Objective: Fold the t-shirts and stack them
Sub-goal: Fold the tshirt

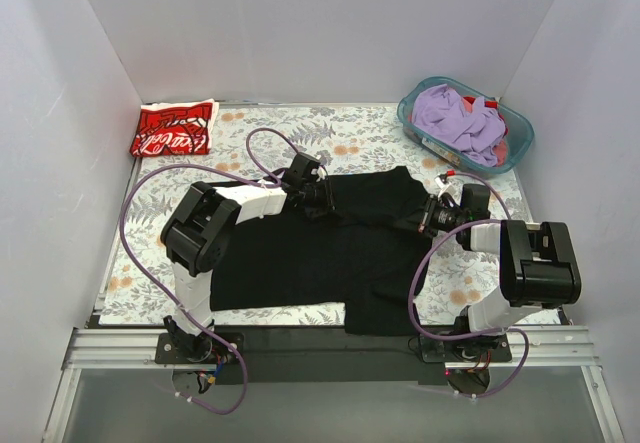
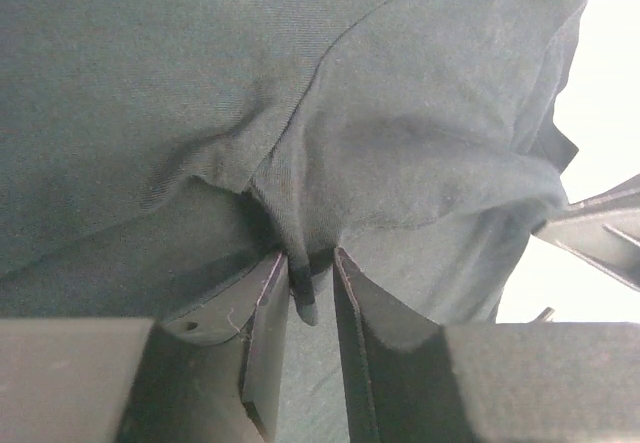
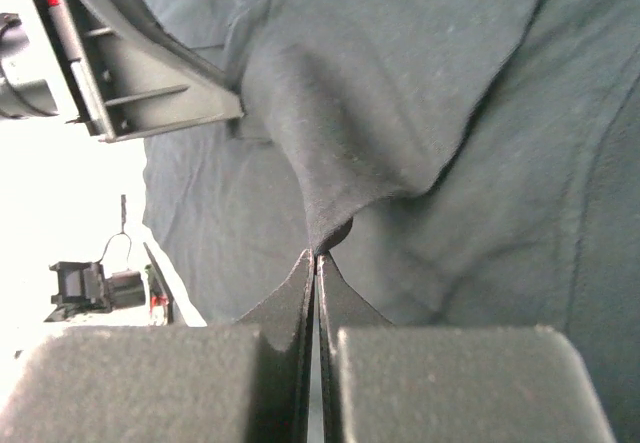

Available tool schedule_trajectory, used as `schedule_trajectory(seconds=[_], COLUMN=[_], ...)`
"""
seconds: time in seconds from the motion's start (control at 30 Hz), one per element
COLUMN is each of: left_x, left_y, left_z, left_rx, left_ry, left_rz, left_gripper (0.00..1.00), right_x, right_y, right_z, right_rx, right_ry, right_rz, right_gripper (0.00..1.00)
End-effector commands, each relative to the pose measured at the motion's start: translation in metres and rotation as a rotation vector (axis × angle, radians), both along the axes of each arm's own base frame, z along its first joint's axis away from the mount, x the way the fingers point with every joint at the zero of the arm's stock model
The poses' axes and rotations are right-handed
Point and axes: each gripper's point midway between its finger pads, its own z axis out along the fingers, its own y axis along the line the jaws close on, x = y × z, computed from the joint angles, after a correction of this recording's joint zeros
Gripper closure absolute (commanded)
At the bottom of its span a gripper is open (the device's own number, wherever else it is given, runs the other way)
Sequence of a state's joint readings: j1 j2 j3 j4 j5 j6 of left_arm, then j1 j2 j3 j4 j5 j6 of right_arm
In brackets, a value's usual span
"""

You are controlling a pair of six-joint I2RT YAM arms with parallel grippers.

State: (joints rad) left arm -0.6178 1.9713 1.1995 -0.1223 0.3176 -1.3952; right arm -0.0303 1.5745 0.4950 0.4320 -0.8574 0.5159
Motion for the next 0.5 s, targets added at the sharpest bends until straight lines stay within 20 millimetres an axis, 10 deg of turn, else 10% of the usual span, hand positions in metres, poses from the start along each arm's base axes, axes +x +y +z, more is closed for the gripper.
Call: schedule_trajectory(seconds=[0.0,0.47], left_x=[0.004,-0.005], left_y=[-0.001,0.013], left_z=[0.031,0.035], left_rx=[-0.017,0.046], left_ry=[-0.063,-0.034], left_rz=[0.002,-0.014], left_gripper=[0.78,0.83], right_x=[-0.008,-0.043], right_y=[0.007,0.024], right_z=[0.014,0.019], right_rx=[0.043,0.106], right_ry=[-0.012,0.117], right_rz=[0.013,0.050], right_gripper=[0.99,0.98])
